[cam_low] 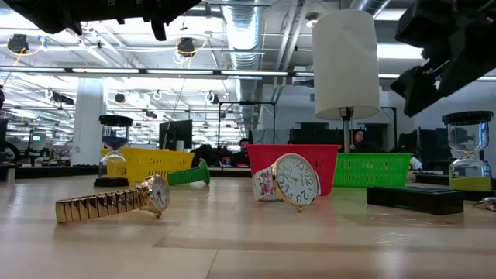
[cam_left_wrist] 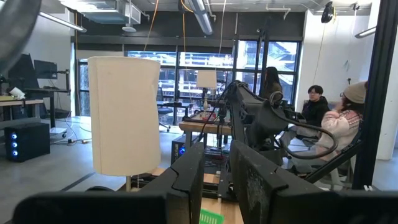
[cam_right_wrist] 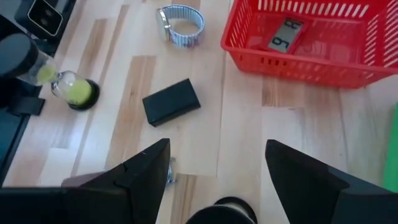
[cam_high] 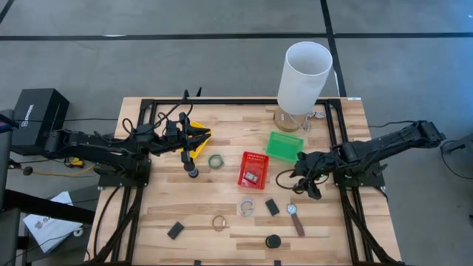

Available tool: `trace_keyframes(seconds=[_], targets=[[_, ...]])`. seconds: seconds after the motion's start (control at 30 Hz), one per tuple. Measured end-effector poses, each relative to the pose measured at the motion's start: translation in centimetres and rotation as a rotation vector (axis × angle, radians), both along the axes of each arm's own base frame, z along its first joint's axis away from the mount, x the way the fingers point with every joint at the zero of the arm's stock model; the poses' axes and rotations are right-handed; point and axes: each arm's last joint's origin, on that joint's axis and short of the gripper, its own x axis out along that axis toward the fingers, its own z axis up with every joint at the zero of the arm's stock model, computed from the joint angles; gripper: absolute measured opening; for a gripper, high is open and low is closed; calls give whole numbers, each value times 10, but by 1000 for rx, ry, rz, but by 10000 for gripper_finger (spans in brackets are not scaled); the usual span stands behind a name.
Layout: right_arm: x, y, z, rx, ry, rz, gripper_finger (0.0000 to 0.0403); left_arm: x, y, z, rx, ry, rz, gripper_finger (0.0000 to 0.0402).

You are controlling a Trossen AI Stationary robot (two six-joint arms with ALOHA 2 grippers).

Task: Pick & Place Office items
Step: Put the top right black hourglass into the green bin

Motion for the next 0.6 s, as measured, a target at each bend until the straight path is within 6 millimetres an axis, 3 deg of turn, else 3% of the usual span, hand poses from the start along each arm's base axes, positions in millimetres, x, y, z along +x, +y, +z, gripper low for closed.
trace_keyframes(seconds=[0.33,0.6], targets=[[-7,-2,-6,21,105,-56,255,0,0,0,0,0,0,74],[-6,-1,-5,-20,89,-59,255,0,0,0,0,1,0,74]])
